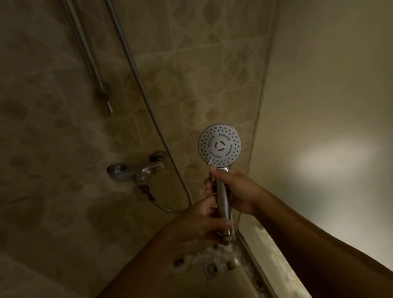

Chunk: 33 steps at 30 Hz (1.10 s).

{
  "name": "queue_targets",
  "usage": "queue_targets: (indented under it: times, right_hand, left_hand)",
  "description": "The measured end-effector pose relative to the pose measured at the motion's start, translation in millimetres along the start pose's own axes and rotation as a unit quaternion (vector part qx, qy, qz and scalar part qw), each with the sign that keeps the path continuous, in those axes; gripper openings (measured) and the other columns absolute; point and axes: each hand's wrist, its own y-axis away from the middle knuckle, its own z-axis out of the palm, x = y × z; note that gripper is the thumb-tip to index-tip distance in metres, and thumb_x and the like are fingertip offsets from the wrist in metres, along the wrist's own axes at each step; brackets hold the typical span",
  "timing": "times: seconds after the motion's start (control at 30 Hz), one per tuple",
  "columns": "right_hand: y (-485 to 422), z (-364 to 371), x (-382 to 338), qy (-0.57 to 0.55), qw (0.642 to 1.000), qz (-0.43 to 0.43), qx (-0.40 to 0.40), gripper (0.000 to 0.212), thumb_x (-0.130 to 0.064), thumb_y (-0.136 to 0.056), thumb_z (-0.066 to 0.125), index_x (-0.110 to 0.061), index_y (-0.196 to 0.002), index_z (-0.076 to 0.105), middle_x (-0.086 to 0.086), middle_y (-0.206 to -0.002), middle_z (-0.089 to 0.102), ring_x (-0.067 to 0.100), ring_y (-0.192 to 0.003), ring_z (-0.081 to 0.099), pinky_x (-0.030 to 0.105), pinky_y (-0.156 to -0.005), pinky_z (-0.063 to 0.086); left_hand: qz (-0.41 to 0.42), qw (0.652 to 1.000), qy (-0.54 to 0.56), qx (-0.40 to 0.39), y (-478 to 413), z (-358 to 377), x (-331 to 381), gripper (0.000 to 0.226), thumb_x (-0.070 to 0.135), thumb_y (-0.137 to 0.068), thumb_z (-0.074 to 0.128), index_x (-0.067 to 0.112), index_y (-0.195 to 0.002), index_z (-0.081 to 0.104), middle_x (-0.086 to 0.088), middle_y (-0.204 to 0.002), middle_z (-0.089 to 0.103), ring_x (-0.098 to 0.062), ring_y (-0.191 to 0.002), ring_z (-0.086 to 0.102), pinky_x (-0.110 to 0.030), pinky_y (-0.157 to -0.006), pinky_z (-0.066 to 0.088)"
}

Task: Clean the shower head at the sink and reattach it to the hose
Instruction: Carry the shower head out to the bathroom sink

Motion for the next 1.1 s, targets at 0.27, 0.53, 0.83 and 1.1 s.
queue_targets:
  times: [0.27,0.53,0.83,1.1]
  right_hand:
    - [72,-51,6,-0.013,0.993,-0.034,0.113,0.035,-0.041,-0.096,0.056,-0.014,-0.076,0.063,0.016,-0.082,0.064,0.024,-0.066,0.063,0.03,-0.059,0.052]
    - [183,-113,25,-0.1,0.929,-0.054,0.353,0.033,-0.046,-0.093,0.058,-0.015,-0.08,0.059,0.012,-0.088,0.066,0.026,-0.077,0.061,0.039,-0.074,0.048]
    - [319,-79,67,-0.13,0.798,-0.127,0.575,0.031,-0.044,-0.097,0.052,-0.014,-0.091,0.057,0.008,-0.098,0.068,0.024,-0.084,0.064,0.039,-0.075,0.051]
    - [429,9,126,-0.176,0.641,-0.161,0.73,0.031,-0.046,-0.092,0.058,-0.015,-0.094,0.06,0.007,-0.097,0.07,0.025,-0.082,0.067,0.045,-0.08,0.054]
  left_hand:
    - [-0.052,0.992,-0.05,-0.101,-38,50,-5,0.055,0.008,-0.074,0.082,0.023,-0.123,0.061,-0.009,-0.098,0.073,-0.029,-0.092,0.073,-0.039,-0.072,0.06]
    - [-0.132,0.913,-0.091,-0.374,-109,148,-10,0.028,0.017,-0.088,0.073,0.017,-0.116,0.068,-0.018,-0.107,0.07,-0.036,-0.097,0.071,-0.044,-0.079,0.06]
    - [-0.206,0.728,-0.183,-0.628,-115,260,-51,0.05,0.014,-0.089,0.072,0.017,-0.135,0.051,-0.018,-0.12,0.066,-0.04,-0.105,0.068,-0.049,-0.087,0.057]
    - [-0.247,0.561,-0.232,-0.755,-24,354,-102,0.054,0.009,-0.087,0.073,0.018,-0.136,0.051,-0.016,-0.13,0.062,-0.044,-0.109,0.067,-0.052,-0.085,0.058]
